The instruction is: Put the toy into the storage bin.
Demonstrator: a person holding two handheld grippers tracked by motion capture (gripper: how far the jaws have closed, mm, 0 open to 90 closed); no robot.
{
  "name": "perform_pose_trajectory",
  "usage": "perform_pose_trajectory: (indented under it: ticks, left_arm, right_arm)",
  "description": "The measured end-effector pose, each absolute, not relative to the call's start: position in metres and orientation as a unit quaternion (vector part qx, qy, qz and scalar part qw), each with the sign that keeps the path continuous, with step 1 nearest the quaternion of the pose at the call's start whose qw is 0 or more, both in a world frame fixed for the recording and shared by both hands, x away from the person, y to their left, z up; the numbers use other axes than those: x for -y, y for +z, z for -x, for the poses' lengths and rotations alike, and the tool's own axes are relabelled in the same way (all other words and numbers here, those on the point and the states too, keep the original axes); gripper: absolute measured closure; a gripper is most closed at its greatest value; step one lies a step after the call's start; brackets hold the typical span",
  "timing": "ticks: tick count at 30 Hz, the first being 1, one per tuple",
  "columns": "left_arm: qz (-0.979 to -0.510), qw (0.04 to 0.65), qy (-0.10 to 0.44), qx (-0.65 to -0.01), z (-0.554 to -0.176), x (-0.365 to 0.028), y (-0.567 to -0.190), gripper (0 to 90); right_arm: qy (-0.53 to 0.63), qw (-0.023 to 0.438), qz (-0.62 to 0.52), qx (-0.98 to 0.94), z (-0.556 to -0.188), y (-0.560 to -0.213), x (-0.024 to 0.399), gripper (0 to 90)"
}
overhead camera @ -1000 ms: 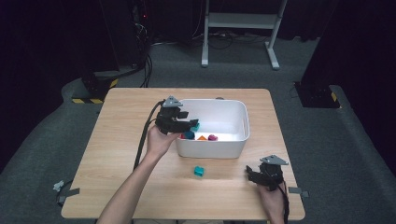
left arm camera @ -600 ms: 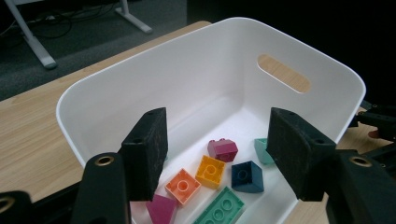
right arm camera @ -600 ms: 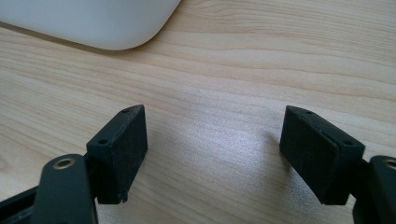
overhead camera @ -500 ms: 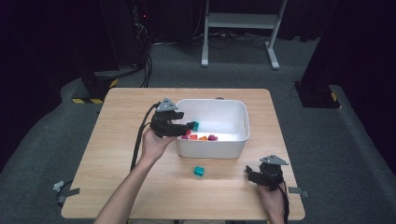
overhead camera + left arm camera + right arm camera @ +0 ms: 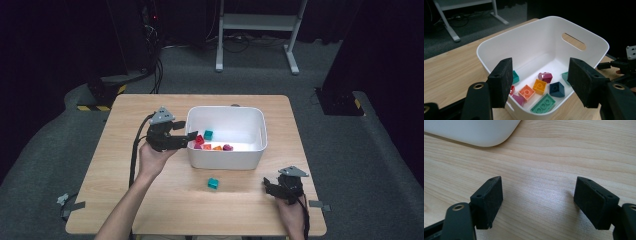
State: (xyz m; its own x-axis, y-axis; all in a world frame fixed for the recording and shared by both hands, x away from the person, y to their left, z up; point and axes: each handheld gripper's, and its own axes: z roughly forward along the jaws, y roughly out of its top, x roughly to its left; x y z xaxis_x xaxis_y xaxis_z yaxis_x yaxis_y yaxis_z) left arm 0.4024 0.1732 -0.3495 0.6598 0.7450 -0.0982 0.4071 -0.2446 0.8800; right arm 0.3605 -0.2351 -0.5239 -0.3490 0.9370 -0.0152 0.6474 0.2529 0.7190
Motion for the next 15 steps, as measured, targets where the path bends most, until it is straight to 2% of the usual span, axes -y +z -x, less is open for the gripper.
perform_pose_trajectory:
  ticks: [15]
  left_arm:
    - [-0.757, 0.482, 0.189, -0.399, -0.367, -0.214, -0.36, 36.4]
  right_arm:
    - [0.317, 0.229, -0.522, -0.758, -0.36, -0.524, 0.235, 23.2]
